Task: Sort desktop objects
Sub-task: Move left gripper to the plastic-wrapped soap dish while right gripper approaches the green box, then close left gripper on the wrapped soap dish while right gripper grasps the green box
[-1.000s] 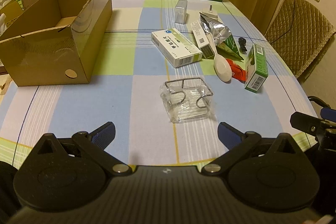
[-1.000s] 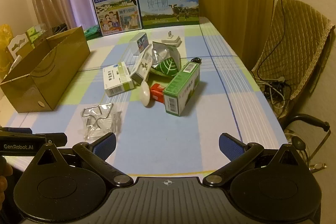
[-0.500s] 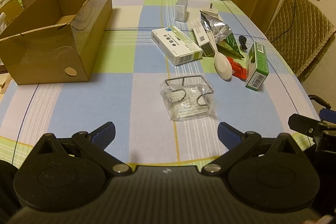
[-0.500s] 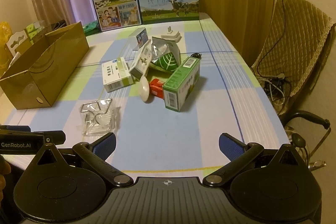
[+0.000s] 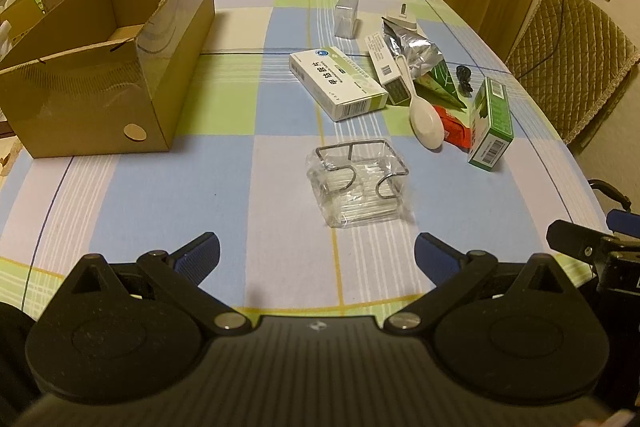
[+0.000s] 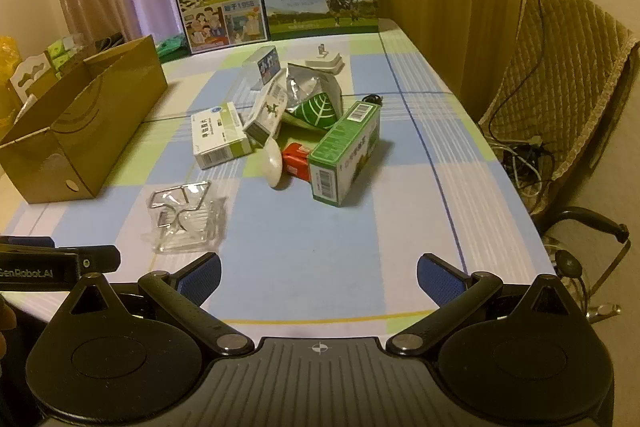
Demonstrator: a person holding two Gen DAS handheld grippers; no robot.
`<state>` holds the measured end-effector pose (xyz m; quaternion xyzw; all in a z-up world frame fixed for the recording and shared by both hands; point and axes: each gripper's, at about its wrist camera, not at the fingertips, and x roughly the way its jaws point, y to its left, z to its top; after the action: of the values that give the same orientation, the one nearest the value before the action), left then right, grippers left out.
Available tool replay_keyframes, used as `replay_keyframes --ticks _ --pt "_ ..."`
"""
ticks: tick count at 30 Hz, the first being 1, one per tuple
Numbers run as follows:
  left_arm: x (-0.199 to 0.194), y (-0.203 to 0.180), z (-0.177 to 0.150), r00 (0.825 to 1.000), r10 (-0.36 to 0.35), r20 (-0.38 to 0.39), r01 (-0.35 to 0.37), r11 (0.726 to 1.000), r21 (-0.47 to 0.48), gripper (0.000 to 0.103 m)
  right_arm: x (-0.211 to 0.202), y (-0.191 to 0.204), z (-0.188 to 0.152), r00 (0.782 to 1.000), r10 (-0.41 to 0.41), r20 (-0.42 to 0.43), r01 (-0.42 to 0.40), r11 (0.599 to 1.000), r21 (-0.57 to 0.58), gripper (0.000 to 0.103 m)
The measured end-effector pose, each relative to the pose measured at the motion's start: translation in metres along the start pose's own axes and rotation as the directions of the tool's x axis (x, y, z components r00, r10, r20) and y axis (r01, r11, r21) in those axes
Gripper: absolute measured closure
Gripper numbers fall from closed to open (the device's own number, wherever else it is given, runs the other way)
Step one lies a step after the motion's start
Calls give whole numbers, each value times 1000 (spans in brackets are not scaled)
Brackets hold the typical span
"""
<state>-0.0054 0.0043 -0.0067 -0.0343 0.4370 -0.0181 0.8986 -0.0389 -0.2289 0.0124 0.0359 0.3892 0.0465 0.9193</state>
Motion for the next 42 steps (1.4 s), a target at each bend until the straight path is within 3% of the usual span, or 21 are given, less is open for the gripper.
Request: replay_keyframes --ticks 12,14,20,34,39,42 --pt "9 0 3 1000 -17 7 17 1000 20 1 1 -1 3 997 -45 67 46 999 -26 2" --pt "13 -1 8 997 -81 -4 81 994 69 1 4 -2 5 996 -53 75 55 998 -25 2" --pt "32 -8 20 994 -106 9 105 991 88 1 16 -7 12 996 -65 66 68 997 -36 2" --pt "92 -35 28 995 -67 70 54 984 172 2 52 -21 24 997 -62 42 63 998 -29 2" --pt "100 -42 27 994 -76 76 59 976 209 10 66 -18 30 999 -36 37 38 998 -40 2" --pt "101 -41 28 993 -89 75 70 974 217 20 75 -13 35 999 -24 42 26 999 -47 2"
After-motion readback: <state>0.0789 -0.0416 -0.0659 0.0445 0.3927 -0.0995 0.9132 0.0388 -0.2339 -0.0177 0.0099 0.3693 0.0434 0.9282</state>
